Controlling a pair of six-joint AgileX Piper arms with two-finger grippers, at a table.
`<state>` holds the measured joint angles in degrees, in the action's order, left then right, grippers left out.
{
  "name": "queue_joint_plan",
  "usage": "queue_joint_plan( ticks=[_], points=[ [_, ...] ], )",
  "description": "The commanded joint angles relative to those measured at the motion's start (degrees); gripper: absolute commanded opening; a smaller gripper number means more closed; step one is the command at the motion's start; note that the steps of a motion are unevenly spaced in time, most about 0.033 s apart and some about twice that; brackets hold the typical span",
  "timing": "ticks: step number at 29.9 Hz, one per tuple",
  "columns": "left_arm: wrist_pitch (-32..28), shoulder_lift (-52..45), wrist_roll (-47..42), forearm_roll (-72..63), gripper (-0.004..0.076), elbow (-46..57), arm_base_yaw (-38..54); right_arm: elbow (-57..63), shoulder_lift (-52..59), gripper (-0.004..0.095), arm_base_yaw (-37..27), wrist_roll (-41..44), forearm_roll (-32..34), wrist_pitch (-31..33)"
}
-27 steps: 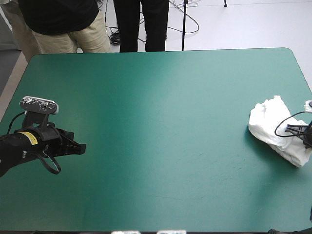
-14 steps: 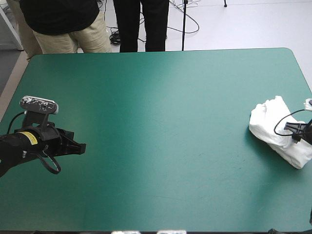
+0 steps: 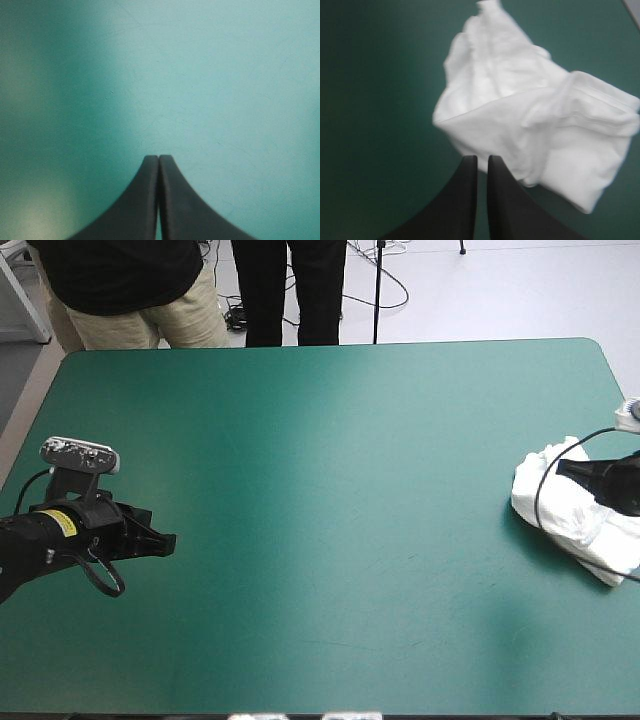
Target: Fold the cloth
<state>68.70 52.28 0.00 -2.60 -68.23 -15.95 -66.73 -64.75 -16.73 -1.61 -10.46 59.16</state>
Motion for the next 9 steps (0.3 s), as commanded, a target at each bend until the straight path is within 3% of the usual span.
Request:
queue_joint_plan(
  ticks=[1,9],
  points=[
    [-3.1,-0.48,0.0,-0.58,-0.0009,-1.48,0.01,-1.84,6.21,-0.0001,7.11,-2.74,-2.0,0.43],
    [-0.16,-0.7,3.04,-0.69,-0.0009,-1.44,0.01,-1.84,16.55,-0.0001,19.53,-1.45,6.21,6.69]
  ],
)
